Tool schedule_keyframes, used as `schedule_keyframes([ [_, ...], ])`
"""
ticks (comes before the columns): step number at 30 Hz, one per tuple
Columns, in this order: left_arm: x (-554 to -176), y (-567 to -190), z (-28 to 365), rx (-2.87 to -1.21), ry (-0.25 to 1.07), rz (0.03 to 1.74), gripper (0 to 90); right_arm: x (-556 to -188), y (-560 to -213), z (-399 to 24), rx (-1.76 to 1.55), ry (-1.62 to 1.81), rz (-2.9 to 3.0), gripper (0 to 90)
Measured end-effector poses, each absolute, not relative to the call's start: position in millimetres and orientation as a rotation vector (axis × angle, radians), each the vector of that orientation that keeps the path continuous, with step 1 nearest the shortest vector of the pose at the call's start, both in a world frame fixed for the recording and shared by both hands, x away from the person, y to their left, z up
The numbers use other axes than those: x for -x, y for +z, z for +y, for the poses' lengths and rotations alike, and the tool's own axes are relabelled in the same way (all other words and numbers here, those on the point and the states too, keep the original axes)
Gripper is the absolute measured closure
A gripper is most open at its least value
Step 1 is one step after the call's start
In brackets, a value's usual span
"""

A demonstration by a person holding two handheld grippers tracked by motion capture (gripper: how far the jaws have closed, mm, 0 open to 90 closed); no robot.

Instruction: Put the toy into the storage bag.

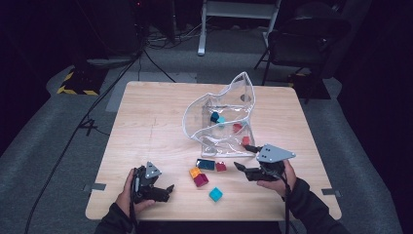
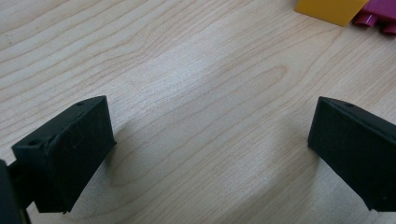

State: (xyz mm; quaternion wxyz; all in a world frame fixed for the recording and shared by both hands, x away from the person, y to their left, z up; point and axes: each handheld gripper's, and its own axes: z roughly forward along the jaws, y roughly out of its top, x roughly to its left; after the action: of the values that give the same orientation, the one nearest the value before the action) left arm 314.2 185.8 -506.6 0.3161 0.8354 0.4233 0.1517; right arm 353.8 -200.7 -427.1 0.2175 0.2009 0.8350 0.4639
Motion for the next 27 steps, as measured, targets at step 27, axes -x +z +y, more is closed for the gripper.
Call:
schedule_keyframes([
  [27, -314, -507, 186, -2.200, 0.401, 1.114, 0.5, -388, -503, -144, -0.638, 1.170, 2.540, 31.9],
])
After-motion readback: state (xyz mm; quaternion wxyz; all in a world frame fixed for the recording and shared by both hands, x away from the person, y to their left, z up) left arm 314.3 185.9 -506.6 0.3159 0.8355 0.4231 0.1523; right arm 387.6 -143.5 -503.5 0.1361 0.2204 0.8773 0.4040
